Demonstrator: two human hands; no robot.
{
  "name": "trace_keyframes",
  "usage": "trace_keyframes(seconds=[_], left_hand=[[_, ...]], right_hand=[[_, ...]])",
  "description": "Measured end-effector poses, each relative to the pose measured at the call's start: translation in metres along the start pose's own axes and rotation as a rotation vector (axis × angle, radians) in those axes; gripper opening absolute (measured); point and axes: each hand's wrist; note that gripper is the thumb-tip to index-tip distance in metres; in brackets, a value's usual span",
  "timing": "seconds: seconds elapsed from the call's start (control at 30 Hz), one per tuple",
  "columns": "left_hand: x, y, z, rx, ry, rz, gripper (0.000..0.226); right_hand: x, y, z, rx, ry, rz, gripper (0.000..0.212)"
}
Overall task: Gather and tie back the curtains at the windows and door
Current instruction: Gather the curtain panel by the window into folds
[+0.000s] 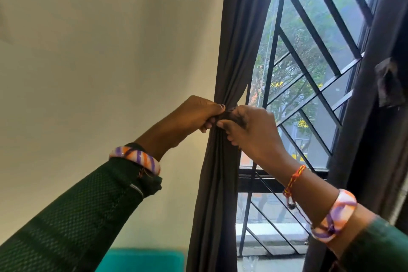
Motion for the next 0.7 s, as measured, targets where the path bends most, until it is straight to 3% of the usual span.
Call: trace_keyframes(seconds=[0.13, 0.3, 0.43, 0.53, 0.6, 0.7], left_hand=[[-0.006, -0.014, -0.002, 0.118, 0.154, -0.246, 0.027], [0.005, -0.023, 0.002, 0.127, 0.41, -0.283, 0.015], [0.0, -0.031, 0.006, 0.006, 0.514, -0.07, 0.027], [-0.008, -0.031, 0.009, -0.209, 0.578, 0.255, 0.026], [-0.01, -0.028, 0.01, -0.311, 0.55, 0.415, 0.024], [-0.016, -0.02, 0.012, -0.308, 0.444, 0.603, 0.022]], right_hand=[[0.007, 0.004, 0.006, 0.283, -0.114, -0.301, 0.029], [0.018, 0.02, 0.016, 0.295, -0.139, -0.334, 0.043], [0.012, 0.037, 0.012, 0.194, -0.133, -0.306, 0.041], [0.001, 0.042, 0.005, 0.106, -0.145, -0.29, 0.04], [-0.004, 0.045, 0.003, 0.076, -0.171, -0.34, 0.037], [-0.003, 0.046, 0.005, 0.086, -0.21, -0.478, 0.033]])
Point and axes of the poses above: each hand's wrist, its own z-axis towards the middle knuckle, its own x-axis out of the back of the hand, y = z × x, and after that the axes turned 14 degrees about y, right-handed
